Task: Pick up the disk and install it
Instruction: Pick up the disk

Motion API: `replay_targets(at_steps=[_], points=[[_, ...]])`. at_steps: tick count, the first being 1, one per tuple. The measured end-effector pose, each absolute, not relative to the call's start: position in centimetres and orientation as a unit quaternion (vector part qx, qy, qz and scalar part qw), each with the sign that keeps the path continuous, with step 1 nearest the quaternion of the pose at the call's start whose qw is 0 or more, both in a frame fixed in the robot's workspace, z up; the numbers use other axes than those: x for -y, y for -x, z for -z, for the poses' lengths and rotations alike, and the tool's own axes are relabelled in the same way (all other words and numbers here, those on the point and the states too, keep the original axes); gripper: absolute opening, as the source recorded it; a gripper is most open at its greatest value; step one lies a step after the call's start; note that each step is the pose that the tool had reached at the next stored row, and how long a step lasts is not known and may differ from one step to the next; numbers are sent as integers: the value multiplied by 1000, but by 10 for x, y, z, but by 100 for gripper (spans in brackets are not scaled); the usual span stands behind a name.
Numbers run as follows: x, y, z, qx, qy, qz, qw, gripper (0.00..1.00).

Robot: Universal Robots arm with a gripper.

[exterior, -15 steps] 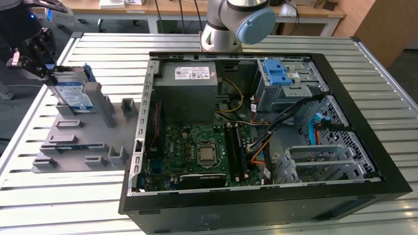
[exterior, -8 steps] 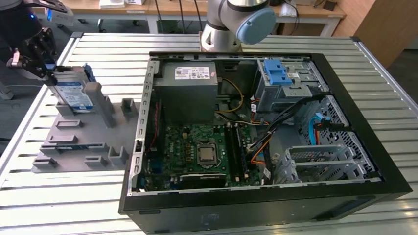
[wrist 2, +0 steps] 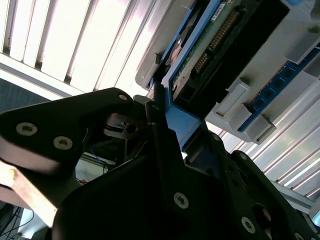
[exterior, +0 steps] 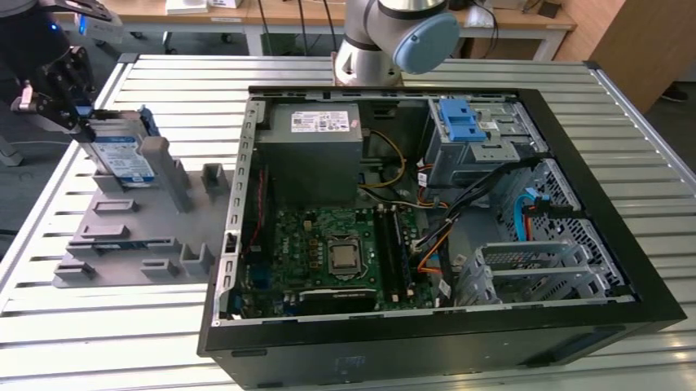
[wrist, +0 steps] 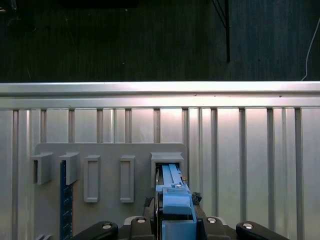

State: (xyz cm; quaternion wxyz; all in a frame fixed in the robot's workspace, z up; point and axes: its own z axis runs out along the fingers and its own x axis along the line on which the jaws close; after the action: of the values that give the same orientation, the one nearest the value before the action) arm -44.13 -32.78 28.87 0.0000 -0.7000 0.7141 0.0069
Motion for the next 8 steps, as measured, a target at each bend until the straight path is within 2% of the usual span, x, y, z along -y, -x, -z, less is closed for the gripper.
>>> replay_targets(at_steps=[8], points=[[328,441,-295,-714,700,-7,0,36]])
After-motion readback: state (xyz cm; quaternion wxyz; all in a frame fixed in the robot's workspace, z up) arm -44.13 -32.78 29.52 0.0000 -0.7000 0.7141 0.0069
